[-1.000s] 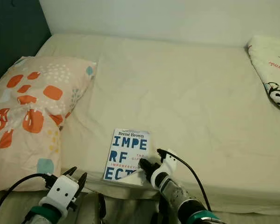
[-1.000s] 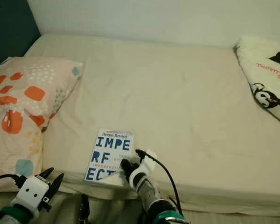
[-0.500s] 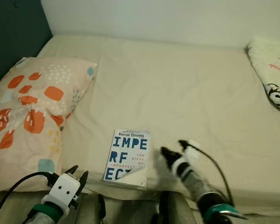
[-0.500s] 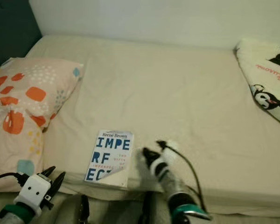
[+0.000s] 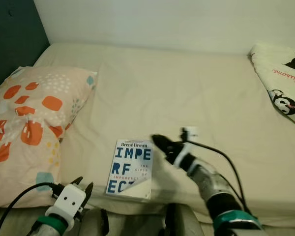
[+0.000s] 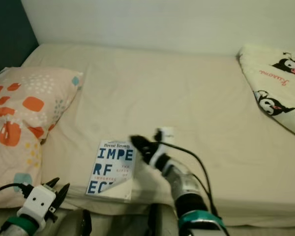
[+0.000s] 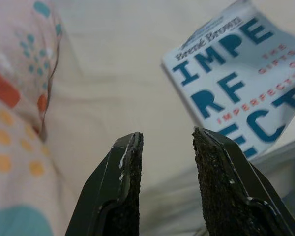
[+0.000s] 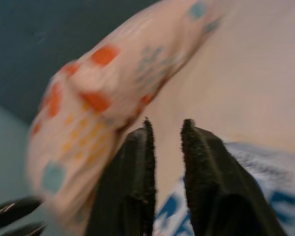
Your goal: Clean up the room
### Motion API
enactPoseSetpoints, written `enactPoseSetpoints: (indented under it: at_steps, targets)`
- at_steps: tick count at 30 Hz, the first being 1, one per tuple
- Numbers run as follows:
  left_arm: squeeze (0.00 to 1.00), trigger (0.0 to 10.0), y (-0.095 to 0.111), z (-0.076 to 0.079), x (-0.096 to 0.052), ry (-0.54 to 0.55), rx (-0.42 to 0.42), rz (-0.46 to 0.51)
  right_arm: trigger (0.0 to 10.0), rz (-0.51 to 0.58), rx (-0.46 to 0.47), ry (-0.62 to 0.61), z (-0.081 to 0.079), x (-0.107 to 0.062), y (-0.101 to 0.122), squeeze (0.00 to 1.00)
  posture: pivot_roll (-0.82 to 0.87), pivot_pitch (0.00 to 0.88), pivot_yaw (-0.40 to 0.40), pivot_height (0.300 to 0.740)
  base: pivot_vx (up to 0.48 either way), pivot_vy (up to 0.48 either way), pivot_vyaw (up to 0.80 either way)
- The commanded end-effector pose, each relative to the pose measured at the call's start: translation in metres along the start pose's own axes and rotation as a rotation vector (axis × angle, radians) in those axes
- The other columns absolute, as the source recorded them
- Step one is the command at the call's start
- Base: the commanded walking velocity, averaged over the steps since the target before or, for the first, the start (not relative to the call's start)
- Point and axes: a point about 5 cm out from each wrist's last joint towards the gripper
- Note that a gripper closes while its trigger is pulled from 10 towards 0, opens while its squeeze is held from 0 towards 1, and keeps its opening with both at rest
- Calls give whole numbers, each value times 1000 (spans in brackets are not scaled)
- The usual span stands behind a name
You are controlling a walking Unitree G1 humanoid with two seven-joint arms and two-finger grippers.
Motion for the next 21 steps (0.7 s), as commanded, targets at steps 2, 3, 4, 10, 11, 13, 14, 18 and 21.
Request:
enactPoseSetpoints:
  at_steps: [2, 3, 4, 10, 11, 13, 14, 18, 21]
  targets:
    - [0, 10000, -18, 10, -12, -43, 6, -77, 0, -69, 1, 62, -4, -2, -13, 0, 121, 52, -15, 611, 0, 0, 0]
    - [0, 10000, -23, 11, -17, -47, 5, -99, 0, -142, -29, 133, -12, 1, -24, 0, 124, 56, -22, 611, 0, 0, 0]
    - [0, 10000, -27, 13, -23, -50, 5, -117, 0, -227, -62, 209, -21, 3, -36, 0, 124, 56, -22, 611, 0, 0, 0]
    - [0, 10000, -30, 13, -29, -43, 5, -132, 0, -346, -136, 255, -27, 1, -55, 0, 133, 66, -35, 611, 0, 0, 0]
    - [0, 10000, -31, 13, -31, -37, 5, -136, 0, -398, -180, 258, -28, 0, -63, 0, 134, 69, -37, 611, 0, 0, 0]
    - [0, 10000, -31, 10, -33, -23, 6, -137, 0, -453, -256, 233, -28, 1, -74, 0, 139, 77, -41, 611, 0, 0, 0]
    - [0, 10000, -31, 8, -34, -13, 8, -135, 0, -481, -306, 215, -28, 3, -80, 0, 141, 80, -41, 611, 0, 0, 0]
    - [0, 10000, -29, 2, -33, 11, 14, -122, 0, -508, -377, 193, -31, 8, -90, 0, 143, 93, -44, 611, 0, 0, 0]
    - [0, 10000, -22, -11, -28, 45, 27, -88, 0, -533, -423, 195, -37, 14, -100, 0, 142, 115, -48, 611, 0, 0, 0]
Point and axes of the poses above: a point about 5 cm out from each wrist's last joint towards the gripper, its own x axis pointing out of the wrist towards the gripper, its own y axis along the axis of the wrist's last joint, z = x × y, and after that the axes turned 12 degrees about x, right-handed
